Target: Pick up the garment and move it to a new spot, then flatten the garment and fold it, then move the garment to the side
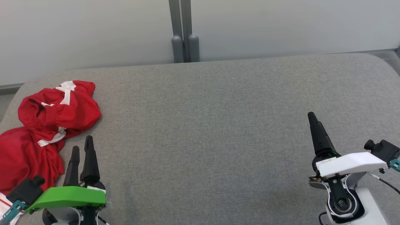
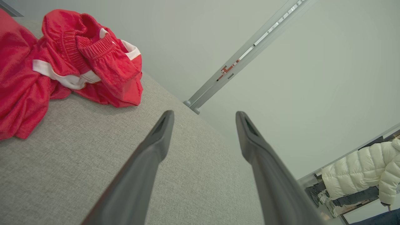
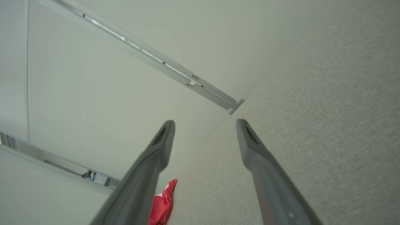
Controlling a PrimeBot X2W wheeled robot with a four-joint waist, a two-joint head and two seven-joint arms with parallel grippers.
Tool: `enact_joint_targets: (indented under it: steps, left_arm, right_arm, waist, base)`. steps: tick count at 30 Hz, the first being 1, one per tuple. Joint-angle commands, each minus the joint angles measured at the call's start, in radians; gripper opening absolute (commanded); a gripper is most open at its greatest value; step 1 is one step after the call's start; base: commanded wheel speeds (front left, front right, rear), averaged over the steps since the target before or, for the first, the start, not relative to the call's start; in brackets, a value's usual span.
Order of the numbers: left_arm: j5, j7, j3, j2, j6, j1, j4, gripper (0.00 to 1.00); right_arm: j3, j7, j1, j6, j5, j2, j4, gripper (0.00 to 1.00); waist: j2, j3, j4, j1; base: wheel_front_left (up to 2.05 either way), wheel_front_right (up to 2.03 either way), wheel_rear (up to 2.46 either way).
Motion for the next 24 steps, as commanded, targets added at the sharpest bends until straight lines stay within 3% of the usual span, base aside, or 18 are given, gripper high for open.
enact_joint_targets:
  steps: [1,13,24]
  left_arm:
    - [0.053,-0.011,-0.005,0.007,0.002,-0.002,-0.012,1.0]
    - [0.287,-0.046,-0.037,0.01,0.026,0.002,-0.002,1.0]
    - [0.415,-0.075,-0.052,0.016,0.043,0.007,0.012,1.0]
  right_arm:
    - [0.006,-0.013,-0.027,0.0,-0.043,-0.006,-0.011,1.0]
    - [0.037,-0.048,-0.04,0.0,-0.312,-0.025,0.033,1.0]
    - [0.036,-0.077,-0.05,0.0,-0.457,-0.019,0.071,1.0]
  waist:
    - [0.0,0.0,0.001,0.0]
    - [0.0,-0.002,0.003,0.0]
    - [0.0,-0.002,0.005,0.0]
  base:
    - [0.0,0.0,0.0]
    - [0.0,0.0,0.0]
    - [0.0,0.0,0.0]
